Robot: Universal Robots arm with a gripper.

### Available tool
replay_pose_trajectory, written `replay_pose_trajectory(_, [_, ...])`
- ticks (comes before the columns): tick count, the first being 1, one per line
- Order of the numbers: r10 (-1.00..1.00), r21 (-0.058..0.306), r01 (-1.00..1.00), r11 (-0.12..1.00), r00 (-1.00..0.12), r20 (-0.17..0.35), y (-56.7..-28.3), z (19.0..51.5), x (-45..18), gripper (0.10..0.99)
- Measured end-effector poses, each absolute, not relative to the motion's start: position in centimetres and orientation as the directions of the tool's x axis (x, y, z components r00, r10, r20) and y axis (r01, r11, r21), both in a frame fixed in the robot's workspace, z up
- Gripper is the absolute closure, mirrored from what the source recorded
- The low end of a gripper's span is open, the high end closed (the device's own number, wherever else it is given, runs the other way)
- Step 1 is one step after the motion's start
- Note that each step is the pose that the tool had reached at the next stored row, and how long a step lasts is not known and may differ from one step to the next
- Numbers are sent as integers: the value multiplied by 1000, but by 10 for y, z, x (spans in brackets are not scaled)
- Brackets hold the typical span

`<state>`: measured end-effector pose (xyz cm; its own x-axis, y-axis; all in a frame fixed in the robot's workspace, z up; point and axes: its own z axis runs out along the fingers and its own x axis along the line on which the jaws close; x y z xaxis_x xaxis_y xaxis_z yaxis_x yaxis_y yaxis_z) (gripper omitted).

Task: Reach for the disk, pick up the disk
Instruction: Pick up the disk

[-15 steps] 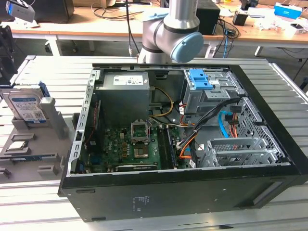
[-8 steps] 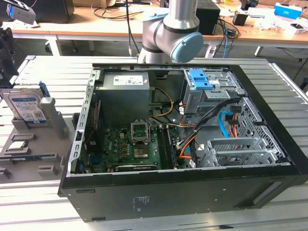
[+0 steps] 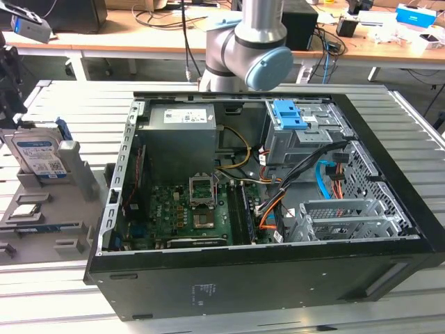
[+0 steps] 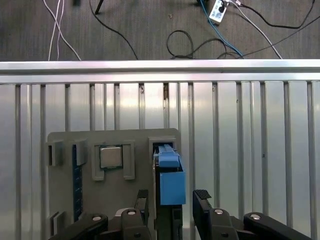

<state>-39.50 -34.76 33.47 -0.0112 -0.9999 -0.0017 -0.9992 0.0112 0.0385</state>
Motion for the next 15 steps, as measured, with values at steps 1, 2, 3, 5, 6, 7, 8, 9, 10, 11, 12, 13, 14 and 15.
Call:
replay_pose_trajectory(1, [-1000, 39, -999, 10, -10, -2, -347, 331, -396, 604])
replay_pose_trajectory(2, [-1000, 39, -999, 4, -4, -2, -348, 328, -396, 604])
replay_pose_trajectory(3, [-1000, 39, -999, -8, 8, -2, -347, 327, -397, 604])
replay_pose_trajectory(5, [-999, 39, -998, -49, 49, -2, -347, 323, -397, 604])
replay_pose_trajectory(6, [-999, 39, -998, -49, 49, -2, -347, 321, -397, 604])
replay_pose_trajectory(7, [-999, 39, -998, -49, 49, -2, -347, 319, -397, 604])
replay_pose_trajectory(8, [-999, 39, -998, -49, 49, -2, -347, 318, -397, 604])
replay_pose_trajectory(9, [-999, 39, -998, -49, 49, -2, -347, 316, -397, 604])
replay_pose_trajectory(10, [-999, 39, -998, -49, 49, -2, -347, 315, -397, 604])
replay_pose_trajectory(11, [-999, 39, -998, -49, 49, -2, -347, 314, -397, 604])
replay_pose_trajectory(12, [-999, 38, -998, -49, 49, -2, -347, 313, -397, 604])
replay_pose_trajectory(13, [-999, 39, -998, -49, 49, -2, -347, 313, -397, 604])
replay_pose_trajectory(14, [-999, 39, -998, -49, 49, -2, -347, 312, -397, 604])
replay_pose_trajectory(15, [-999, 39, -998, -49, 49, -2, -347, 311, -397, 604])
